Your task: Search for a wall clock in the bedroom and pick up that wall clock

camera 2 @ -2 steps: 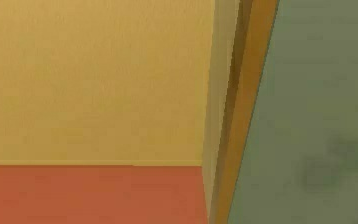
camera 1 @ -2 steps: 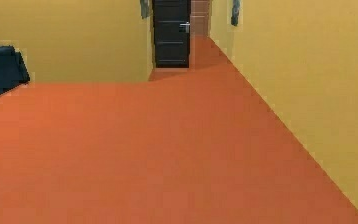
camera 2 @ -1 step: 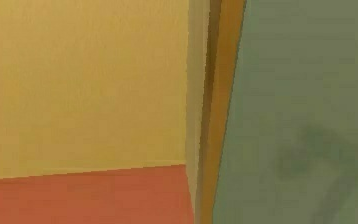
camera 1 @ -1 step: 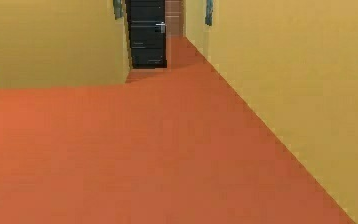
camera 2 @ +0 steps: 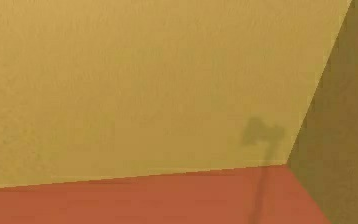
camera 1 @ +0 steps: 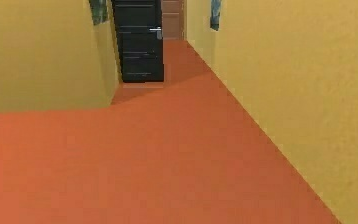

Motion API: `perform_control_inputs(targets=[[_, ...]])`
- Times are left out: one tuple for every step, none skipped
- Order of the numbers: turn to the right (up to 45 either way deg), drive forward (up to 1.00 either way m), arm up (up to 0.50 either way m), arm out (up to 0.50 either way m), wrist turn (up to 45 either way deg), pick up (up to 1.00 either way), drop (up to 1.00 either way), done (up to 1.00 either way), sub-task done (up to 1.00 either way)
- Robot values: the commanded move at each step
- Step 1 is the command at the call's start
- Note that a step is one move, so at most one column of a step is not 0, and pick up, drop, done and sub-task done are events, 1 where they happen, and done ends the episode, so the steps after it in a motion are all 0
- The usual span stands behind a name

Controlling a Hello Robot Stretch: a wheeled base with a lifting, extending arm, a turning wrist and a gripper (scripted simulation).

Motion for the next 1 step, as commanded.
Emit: perform_control_inputs(targets=[[0.0,1.00,0.00,0.00,0.0,0.00,0.00,0.00,0.00]])
